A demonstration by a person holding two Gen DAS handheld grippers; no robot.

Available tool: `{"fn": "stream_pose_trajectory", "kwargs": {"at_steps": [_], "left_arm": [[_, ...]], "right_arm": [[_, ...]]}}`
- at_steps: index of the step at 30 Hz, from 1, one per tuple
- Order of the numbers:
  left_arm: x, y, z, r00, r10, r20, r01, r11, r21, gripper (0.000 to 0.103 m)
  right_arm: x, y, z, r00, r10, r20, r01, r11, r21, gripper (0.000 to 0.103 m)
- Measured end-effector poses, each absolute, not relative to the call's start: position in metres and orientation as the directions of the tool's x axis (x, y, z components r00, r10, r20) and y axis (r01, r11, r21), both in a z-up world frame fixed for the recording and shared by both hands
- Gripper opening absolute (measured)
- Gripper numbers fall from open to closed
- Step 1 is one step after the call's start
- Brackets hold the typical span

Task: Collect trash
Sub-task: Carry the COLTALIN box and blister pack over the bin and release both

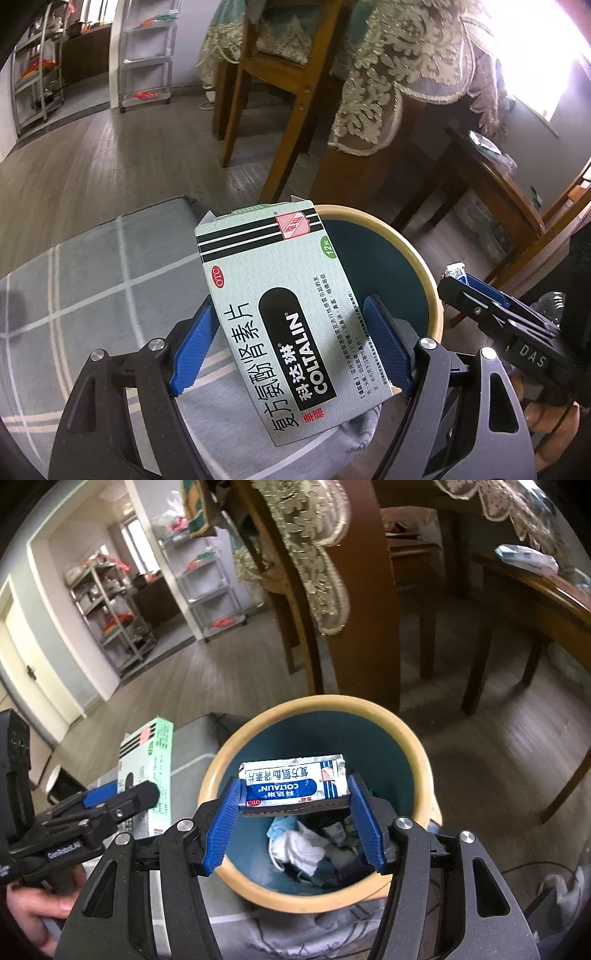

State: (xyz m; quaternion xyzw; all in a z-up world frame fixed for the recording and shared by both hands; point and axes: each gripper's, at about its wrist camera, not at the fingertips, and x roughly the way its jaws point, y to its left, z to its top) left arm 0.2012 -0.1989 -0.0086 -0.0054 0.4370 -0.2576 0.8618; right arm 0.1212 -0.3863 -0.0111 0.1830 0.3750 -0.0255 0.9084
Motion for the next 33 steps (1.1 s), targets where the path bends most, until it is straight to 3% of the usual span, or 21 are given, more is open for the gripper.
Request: {"fn": "stream_pose_trajectory", "kwargs": {"at_steps": [19, 33], "left_arm": [[0.252, -0.256, -0.062, 0.351, -0.419, -0.837, 0.414, 0.871, -0.263, 0.080], [0.253, -0.225, -0.055, 0.385, -0.438, -0.813, 0.357, 0.882, -0.306, 0.084]], "right_arm": [[0.131, -0.400, -0.025, 0.690, 0.077, -0.719, 0.235, 0.917, 0.323, 0.061], [0.144, -0.396, -0.038, 0.649, 0.084, -0.756, 0.235, 0.923, 0.305, 0.063]]}}
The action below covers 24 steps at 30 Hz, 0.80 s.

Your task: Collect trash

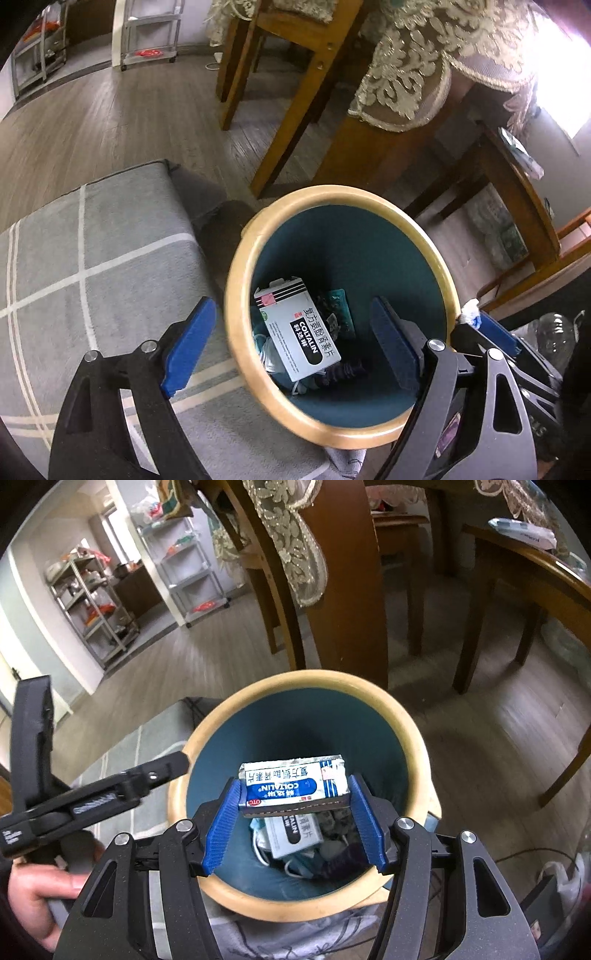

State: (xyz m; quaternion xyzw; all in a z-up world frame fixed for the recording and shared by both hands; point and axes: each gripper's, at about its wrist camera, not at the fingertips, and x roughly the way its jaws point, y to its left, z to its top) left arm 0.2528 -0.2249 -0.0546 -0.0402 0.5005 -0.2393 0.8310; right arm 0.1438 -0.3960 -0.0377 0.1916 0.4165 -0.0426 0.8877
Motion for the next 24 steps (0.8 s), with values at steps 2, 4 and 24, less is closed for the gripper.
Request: {"fn": "stream_pose_trajectory", "kwargs": {"at_steps": [2, 4, 24], "left_arm": [[0.249, -0.216, -0.053, 0.400, -0.441, -0.803, 0.347, 0.884, -0.312, 0.084], [0.245, -0.208, -0.052, 0.413, -0.442, -0.796, 0.341, 0.886, -0.315, 0.084], [0.175, -0.169, -0.002, 0.585, -0.443, -0.679, 0.433, 0.879, -0.200, 0.097]], "right_arm": [[0.146, -0.397, -0.040, 0.647, 0.094, -0.756, 0.233, 0.920, 0.314, 0.070], [0.149, -0.397, -0.042, 0.646, 0.121, -0.753, 0.221, 0.915, 0.337, 0.076], [0.109, -0.384, -0.008, 0.710, 0.047, -0.703, 0.217, 0.935, 0.282, 0.087]]}}
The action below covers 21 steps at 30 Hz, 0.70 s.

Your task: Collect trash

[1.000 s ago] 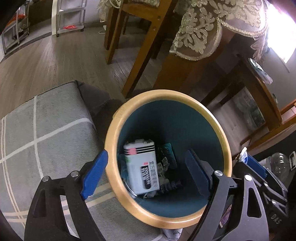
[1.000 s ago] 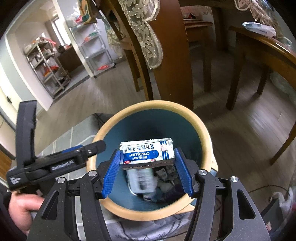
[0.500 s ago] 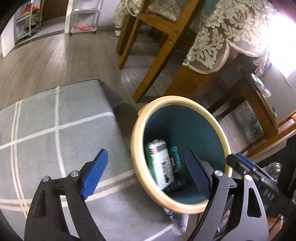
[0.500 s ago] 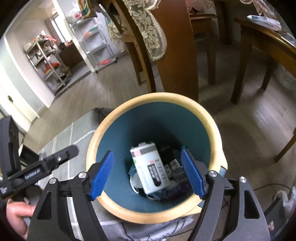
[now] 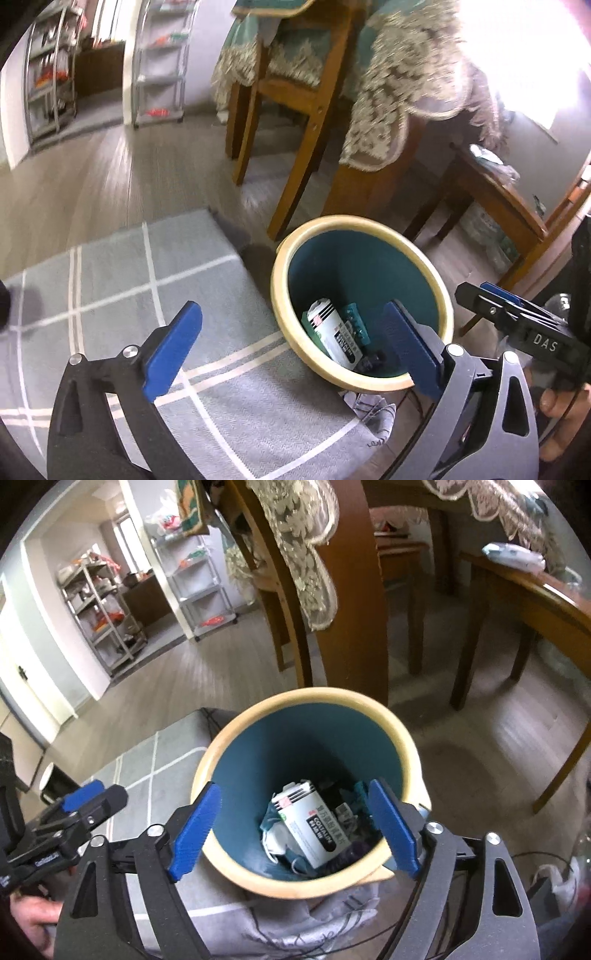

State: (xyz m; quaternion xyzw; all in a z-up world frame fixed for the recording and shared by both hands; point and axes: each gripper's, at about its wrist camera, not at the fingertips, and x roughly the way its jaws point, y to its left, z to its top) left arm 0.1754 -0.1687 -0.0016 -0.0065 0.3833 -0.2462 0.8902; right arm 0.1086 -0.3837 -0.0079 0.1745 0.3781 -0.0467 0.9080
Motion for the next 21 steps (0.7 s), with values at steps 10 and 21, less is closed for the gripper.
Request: {"fn": "stream_pose_trajectory", "kwargs": {"at_steps": [10, 21], "left_arm": [[0.139, -0.159, 0.012, 0.625, -0.438, -0.646, 0.438, 0.882, -0.174, 0.097], [0.112, -0.144, 0.017, 0.644, -0.416, -0.642, 0.406, 0.897, -0.174, 0.097]], "right_arm": [[0.067, -0.370, 0.008, 0.742, -0.025, -0.670, 0.232, 0.947, 0.223, 0.090], [0.031, -0.345, 0.019, 0.767, -0.089, -0.636, 0.220, 0.967, 0.130, 0.092]]}}
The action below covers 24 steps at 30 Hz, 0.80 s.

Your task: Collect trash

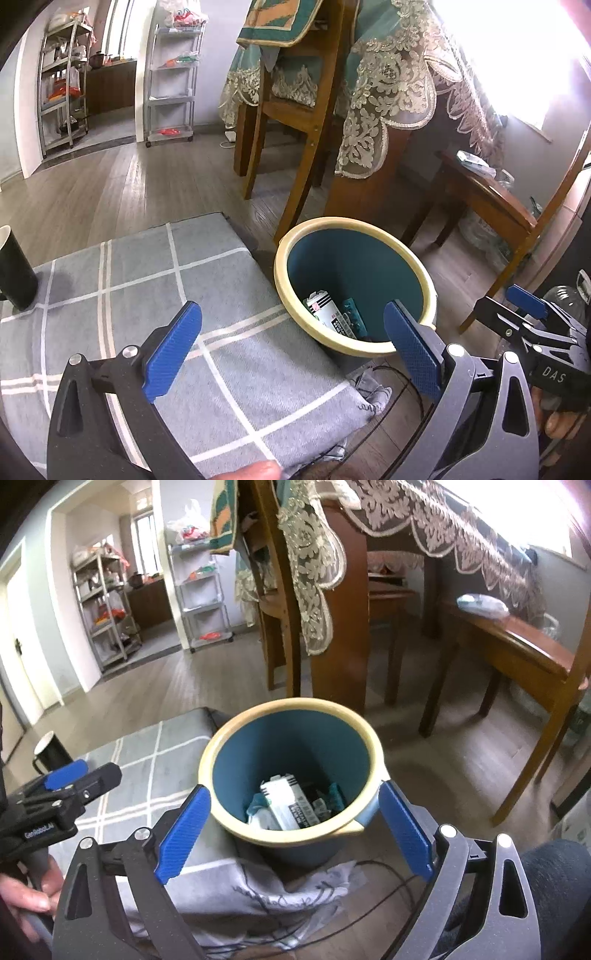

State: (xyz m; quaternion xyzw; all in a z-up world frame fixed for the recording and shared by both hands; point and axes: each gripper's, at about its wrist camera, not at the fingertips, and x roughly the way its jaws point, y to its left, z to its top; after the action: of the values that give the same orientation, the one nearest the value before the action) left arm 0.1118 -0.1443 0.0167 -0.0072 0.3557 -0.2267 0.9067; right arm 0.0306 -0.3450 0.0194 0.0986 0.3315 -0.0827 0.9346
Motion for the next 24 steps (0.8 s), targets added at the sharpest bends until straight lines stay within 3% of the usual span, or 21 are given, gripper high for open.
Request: {"fn": "stream_pose_trajectory", "kwargs": {"at_steps": [24], "left_arm": [[0.095, -0.146, 0.025, 0.643, -0.428, -0.635, 0.426, 0.889, -0.167, 0.097]], "right_arm": [[0.020, -0.342, 0.023, 0.775, -0.079, -0.626, 0.223, 0.962, 0.155, 0.094]]}}
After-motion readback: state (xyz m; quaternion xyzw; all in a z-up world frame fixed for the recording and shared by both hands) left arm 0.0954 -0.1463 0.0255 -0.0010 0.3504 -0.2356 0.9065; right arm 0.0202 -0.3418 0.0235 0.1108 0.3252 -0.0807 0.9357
